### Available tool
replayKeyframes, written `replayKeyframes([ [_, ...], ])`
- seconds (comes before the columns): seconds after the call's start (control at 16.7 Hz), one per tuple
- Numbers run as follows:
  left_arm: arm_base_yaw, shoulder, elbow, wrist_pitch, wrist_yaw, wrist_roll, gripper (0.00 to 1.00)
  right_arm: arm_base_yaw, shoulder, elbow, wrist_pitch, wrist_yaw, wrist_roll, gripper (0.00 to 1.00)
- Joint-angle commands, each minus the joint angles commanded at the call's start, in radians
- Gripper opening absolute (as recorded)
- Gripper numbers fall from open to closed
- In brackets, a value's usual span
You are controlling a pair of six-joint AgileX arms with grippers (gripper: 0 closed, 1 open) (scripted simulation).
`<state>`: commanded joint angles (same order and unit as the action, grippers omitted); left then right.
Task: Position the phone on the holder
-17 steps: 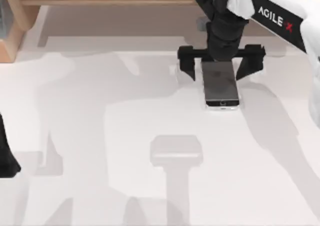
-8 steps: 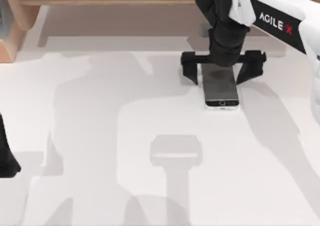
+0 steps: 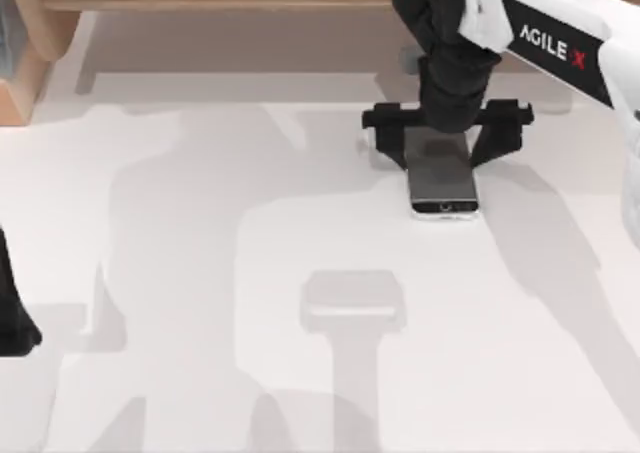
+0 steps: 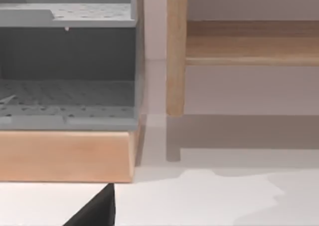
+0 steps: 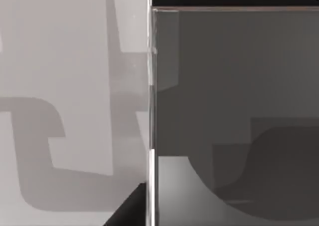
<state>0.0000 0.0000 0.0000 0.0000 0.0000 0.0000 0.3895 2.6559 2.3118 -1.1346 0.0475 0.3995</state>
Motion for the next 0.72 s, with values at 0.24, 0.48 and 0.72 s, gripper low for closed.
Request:
replayKeyframes([
  [0.24, 0.0, 0.0, 0.0, 0.0, 0.0, 0.0, 1.0, 0.0, 0.0, 0.0, 0.0, 0.0, 0.0, 0.02],
  [0.48, 0.0, 0.0, 0.0, 0.0, 0.0, 0.0, 1.0, 0.0, 0.0, 0.0, 0.0, 0.0, 0.0, 0.0],
  [0.72, 0.0, 0.0, 0.0, 0.0, 0.0, 0.0, 1.0, 0.0, 0.0, 0.0, 0.0, 0.0, 0.0, 0.0],
])
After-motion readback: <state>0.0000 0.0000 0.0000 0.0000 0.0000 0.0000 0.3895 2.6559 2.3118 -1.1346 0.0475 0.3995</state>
